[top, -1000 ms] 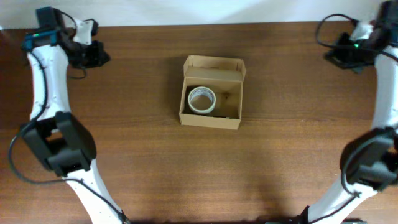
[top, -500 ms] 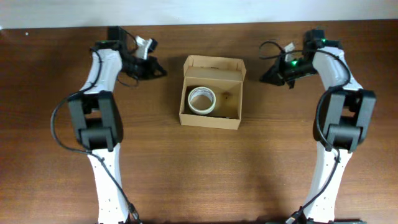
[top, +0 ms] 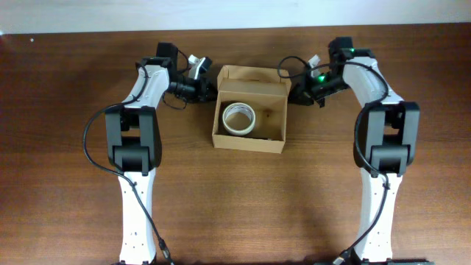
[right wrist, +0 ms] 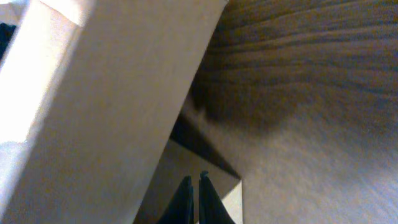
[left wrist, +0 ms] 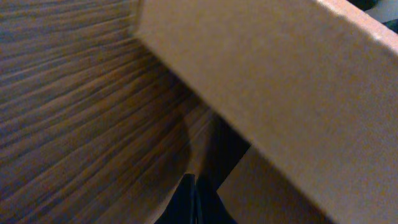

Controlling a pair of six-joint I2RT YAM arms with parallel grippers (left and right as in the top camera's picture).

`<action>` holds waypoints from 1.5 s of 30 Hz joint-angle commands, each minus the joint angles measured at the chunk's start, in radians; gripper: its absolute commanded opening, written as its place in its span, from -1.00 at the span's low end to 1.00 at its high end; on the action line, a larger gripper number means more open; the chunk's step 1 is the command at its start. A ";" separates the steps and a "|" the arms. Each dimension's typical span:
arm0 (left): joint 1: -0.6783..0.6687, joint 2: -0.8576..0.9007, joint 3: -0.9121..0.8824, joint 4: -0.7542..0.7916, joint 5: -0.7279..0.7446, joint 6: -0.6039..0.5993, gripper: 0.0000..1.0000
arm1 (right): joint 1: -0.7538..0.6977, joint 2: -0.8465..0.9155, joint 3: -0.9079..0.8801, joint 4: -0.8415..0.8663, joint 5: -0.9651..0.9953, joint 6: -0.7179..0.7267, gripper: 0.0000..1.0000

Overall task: Pack container
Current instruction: 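Reach both grippers to the raised box lid flaps, then fold the lid down over the box with both grippers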

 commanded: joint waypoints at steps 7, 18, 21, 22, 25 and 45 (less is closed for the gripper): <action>-0.006 0.019 0.004 0.181 0.332 -0.014 -0.96 | -0.015 0.033 -0.008 0.156 -0.218 -0.062 -0.92; 0.015 0.019 0.133 0.314 0.388 -0.134 -0.96 | -0.053 0.006 0.005 0.245 -0.473 -0.140 -0.92; 0.015 0.019 0.235 0.313 0.396 -0.139 -0.97 | -0.060 -0.023 0.011 0.238 -0.484 -0.139 -0.92; 0.015 0.019 0.260 0.312 0.396 -0.150 -0.96 | -0.060 -0.032 0.012 0.235 -0.484 -0.139 -0.92; 0.014 0.019 0.334 0.280 0.402 -0.152 -0.97 | -0.052 -0.075 0.012 0.227 -0.469 -0.140 -0.92; 0.008 -0.139 0.373 -0.454 -0.072 0.203 -0.96 | 0.175 -0.451 0.012 -0.174 0.162 -0.288 -0.92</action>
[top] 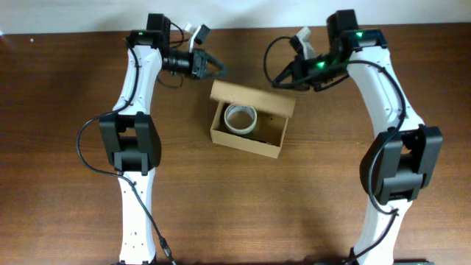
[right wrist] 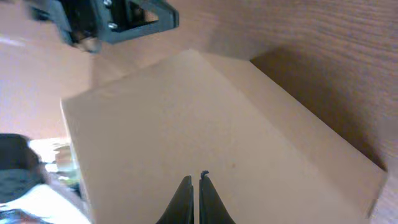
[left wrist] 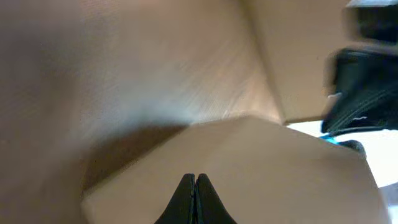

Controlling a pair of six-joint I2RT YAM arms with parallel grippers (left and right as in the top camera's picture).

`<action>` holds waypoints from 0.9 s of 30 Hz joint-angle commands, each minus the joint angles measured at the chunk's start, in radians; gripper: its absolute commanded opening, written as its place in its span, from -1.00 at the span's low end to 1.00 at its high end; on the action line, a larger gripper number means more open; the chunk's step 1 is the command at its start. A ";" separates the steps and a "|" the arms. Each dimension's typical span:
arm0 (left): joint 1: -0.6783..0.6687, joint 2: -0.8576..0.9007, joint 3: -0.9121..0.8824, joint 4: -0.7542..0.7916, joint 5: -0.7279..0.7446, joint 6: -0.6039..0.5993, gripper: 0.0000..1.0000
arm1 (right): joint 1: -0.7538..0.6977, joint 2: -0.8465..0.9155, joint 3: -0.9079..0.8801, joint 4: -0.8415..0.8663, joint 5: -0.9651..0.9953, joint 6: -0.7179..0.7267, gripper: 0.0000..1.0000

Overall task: Pack container
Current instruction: 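Fold the lid down over the box with both grippers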

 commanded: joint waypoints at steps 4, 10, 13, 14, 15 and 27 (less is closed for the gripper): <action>-0.002 -0.237 0.007 -0.160 -0.411 0.083 -0.96 | 0.156 -0.208 0.009 -0.077 0.458 0.045 -0.92; -0.064 -0.431 0.007 -0.227 -0.803 0.019 -0.96 | 0.233 -0.277 0.008 -0.175 0.627 0.121 -0.92; -0.108 -0.459 0.006 -0.274 -0.845 0.019 -0.96 | 0.237 -0.269 -0.004 -0.208 0.628 0.129 -0.92; -0.121 -0.457 0.003 -0.294 -0.842 0.019 -0.96 | 0.237 -0.268 -0.011 -0.209 0.628 0.129 -0.92; -0.142 -0.454 -0.015 -0.309 -0.842 0.019 -0.96 | 0.238 -0.267 -0.029 -0.203 0.628 0.129 -0.92; -0.257 -0.454 -0.364 -0.190 -0.842 0.019 -0.96 | 0.239 -0.266 -0.385 -0.021 0.623 0.130 -0.92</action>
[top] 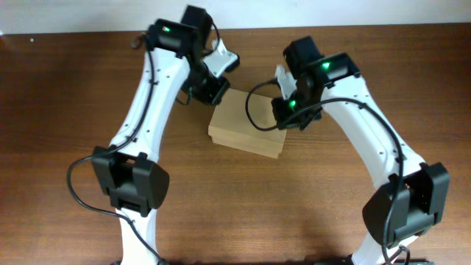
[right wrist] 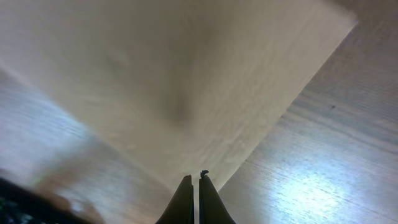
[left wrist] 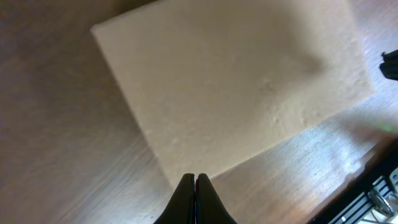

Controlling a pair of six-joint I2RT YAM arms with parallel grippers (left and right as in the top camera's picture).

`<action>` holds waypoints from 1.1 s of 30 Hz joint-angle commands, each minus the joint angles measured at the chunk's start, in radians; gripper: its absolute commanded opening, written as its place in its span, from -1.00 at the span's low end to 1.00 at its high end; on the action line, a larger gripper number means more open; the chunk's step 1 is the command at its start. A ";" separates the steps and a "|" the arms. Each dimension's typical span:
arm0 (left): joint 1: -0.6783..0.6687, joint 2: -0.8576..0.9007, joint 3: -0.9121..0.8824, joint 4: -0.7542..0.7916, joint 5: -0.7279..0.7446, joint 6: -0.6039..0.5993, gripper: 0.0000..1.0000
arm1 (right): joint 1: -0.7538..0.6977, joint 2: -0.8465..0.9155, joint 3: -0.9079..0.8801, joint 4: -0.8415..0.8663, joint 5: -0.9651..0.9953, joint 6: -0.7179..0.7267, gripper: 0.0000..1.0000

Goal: Pack container

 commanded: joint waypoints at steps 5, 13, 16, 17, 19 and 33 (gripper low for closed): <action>-0.004 0.010 -0.254 0.110 0.014 -0.011 -0.96 | 0.006 0.003 -0.152 0.085 0.011 0.005 -0.92; -0.002 0.001 -0.268 0.151 0.013 -0.011 -0.96 | 0.001 -0.014 -0.127 0.089 0.009 0.012 -0.92; 0.014 -0.026 -0.164 0.115 0.002 -0.070 -0.96 | -0.010 -0.038 -0.011 0.017 0.027 0.012 -0.92; 0.028 -0.044 -0.102 0.098 -0.020 -0.099 -0.96 | -0.018 -0.046 0.053 -0.020 0.052 0.011 -0.92; 0.054 -0.079 0.007 0.068 -0.113 -0.146 -0.96 | -0.028 -0.055 0.201 -0.111 0.120 0.012 -0.92; 0.281 -0.406 0.271 -0.035 -0.362 -0.175 -0.30 | -0.029 -0.254 0.756 -0.456 0.386 0.012 -0.92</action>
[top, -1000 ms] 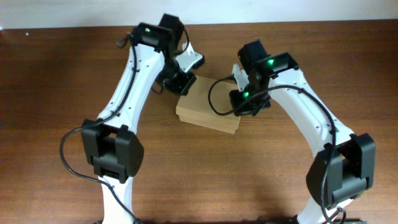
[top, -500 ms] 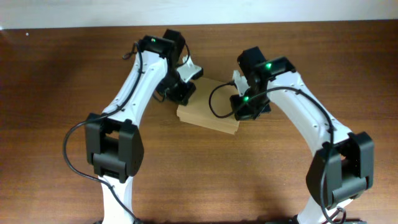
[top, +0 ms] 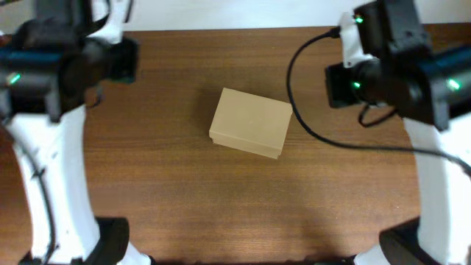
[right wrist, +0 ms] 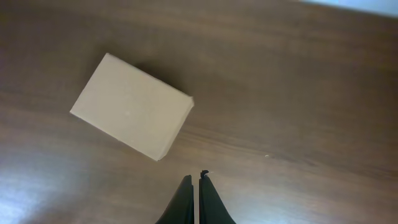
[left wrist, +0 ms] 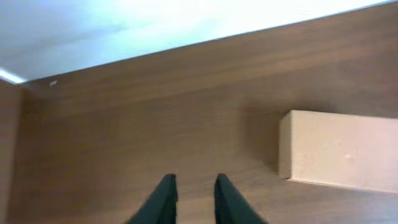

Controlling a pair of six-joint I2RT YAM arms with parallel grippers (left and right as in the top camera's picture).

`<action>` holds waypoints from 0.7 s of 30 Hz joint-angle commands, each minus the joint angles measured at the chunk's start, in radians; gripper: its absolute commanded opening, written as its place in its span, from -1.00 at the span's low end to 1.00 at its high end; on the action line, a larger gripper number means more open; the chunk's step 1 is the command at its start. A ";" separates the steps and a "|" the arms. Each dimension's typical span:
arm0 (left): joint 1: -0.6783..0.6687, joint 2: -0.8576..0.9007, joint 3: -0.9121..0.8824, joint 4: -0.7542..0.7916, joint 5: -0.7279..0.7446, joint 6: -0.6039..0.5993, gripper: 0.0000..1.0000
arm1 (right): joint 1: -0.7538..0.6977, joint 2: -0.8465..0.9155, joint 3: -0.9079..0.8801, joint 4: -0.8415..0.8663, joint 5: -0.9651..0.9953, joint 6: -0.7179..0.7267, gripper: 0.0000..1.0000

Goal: Pack container

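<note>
The cardboard box lies closed on the wooden table, its lid flat and its contents hidden. The left wrist view shows the box to the right, well ahead of my left gripper, whose fingers are parted and hold nothing. From high up, the right wrist view shows the box far below and to the left of my right gripper, which is shut and empty. In the overhead view my left arm and right arm are raised near the camera, on either side of the box.
The brown wooden table surrounds the box. Its back edge meets a white wall. Cables hang from the right arm above the table, to the right of the box.
Both grippers were shut close over the closed lid. Now both arms are raised high and spread to the sides, away from the box. The left gripper has opened.
The box stood open with a tape roll inside and both shut grippers at its rear flaps. Then the lid lay partly over the opening. Then the box was closed with both grippers on top of it. Now it lies closed and untouched.
</note>
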 commanded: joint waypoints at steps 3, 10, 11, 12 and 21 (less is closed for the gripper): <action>0.039 -0.020 -0.005 -0.009 -0.047 -0.008 0.98 | -0.001 -0.139 0.017 -0.006 0.066 0.008 -0.36; 0.039 -0.021 -0.005 -0.009 -0.047 -0.008 0.99 | -0.001 -0.201 0.017 -0.006 0.065 0.008 0.97; 0.039 -0.021 -0.005 -0.010 -0.047 -0.008 0.99 | -0.001 -0.200 0.017 -0.006 0.065 0.008 0.98; 0.039 -0.021 -0.005 -0.010 -0.047 -0.008 0.99 | -0.001 -0.199 0.017 -0.006 0.065 0.008 0.97; 0.039 -0.021 -0.005 -0.010 -0.047 -0.008 0.99 | -0.001 -0.193 0.017 -0.006 0.065 0.008 0.98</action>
